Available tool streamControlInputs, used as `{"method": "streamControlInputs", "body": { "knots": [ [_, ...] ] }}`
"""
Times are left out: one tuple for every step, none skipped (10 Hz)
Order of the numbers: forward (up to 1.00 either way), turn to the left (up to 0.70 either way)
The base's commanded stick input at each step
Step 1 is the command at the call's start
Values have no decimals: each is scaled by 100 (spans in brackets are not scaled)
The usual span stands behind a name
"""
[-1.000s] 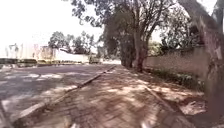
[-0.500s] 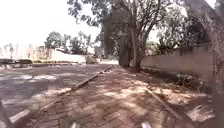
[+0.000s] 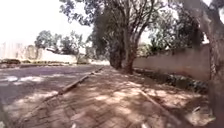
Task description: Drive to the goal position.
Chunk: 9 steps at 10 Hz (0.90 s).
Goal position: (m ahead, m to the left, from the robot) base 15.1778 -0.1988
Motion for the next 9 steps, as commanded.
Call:
{"method": "streamControlInputs", "body": {
  "knots": [
    [50, 0],
    [50, 0],
    [50, 0],
    [50, 0],
    [50, 0],
    [50, 0],
    [50, 0],
    [50, 0],
    [50, 0]
  ]
}}
